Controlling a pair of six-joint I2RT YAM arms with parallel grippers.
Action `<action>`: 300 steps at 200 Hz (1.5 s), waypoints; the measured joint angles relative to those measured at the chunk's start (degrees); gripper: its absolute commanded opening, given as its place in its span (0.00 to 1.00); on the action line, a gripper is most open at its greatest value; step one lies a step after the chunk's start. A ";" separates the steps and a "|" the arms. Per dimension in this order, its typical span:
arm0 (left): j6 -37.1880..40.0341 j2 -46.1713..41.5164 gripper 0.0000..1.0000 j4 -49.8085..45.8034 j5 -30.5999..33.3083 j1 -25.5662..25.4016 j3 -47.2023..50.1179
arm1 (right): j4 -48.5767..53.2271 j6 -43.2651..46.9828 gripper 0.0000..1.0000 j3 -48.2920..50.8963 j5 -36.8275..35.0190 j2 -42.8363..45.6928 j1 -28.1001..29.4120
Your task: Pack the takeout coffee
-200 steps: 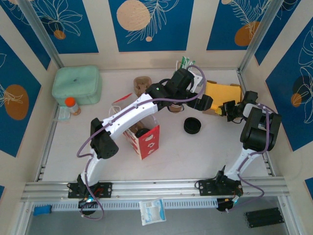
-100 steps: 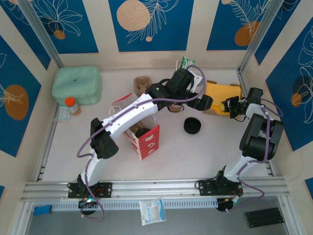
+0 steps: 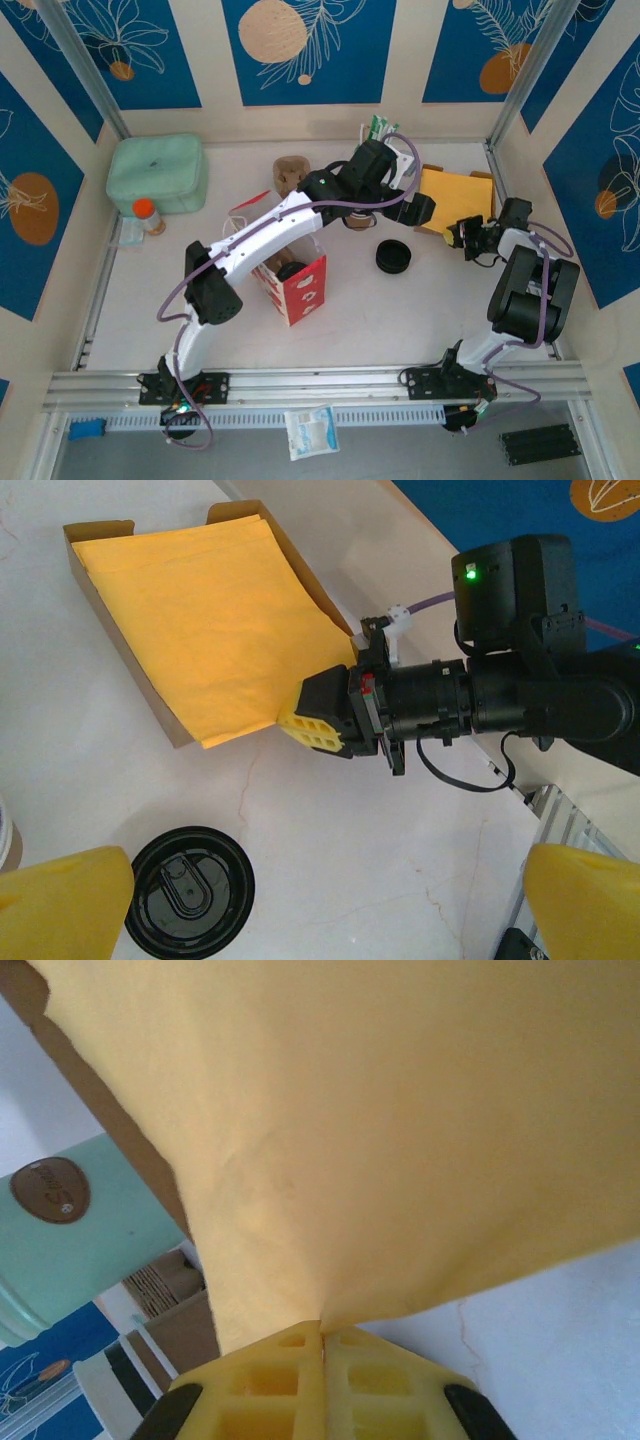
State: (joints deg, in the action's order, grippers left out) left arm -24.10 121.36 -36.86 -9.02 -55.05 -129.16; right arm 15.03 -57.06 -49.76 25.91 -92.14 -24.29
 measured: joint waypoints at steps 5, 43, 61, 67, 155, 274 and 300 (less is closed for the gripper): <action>0.00 0.00 0.99 0.00 0.00 0.00 0.00 | -0.04 0.17 0.28 0.28 0.02 0.00 -0.09; 0.00 0.00 1.00 0.04 0.00 0.00 0.00 | -0.63 -0.02 0.45 0.96 -0.42 0.00 -0.39; 0.00 0.00 0.99 0.11 0.00 0.00 0.00 | -0.74 0.00 0.45 0.96 -0.44 -0.02 -0.39; 0.00 0.00 0.99 0.20 0.00 0.00 0.00 | -0.79 0.00 0.45 0.94 -0.44 -0.04 -0.39; 0.00 0.00 0.99 0.66 -0.02 0.00 0.00 | -2.23 -0.39 0.33 -1.81 -1.31 -3.96 -0.87; 0.02 0.00 1.00 -1.14 0.00 0.00 -1.73 | -1.51 -0.94 0.00 -3.58 0.04 -0.17 -2.40; 0.22 -0.11 1.00 -1.81 0.02 0.00 -3.96 | 0.68 -0.15 0.00 -6.47 0.11 4.57 -2.40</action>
State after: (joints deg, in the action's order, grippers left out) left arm -23.88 121.25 -38.68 -8.99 -55.05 -133.12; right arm 15.70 -57.21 -56.23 26.02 -87.57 -26.70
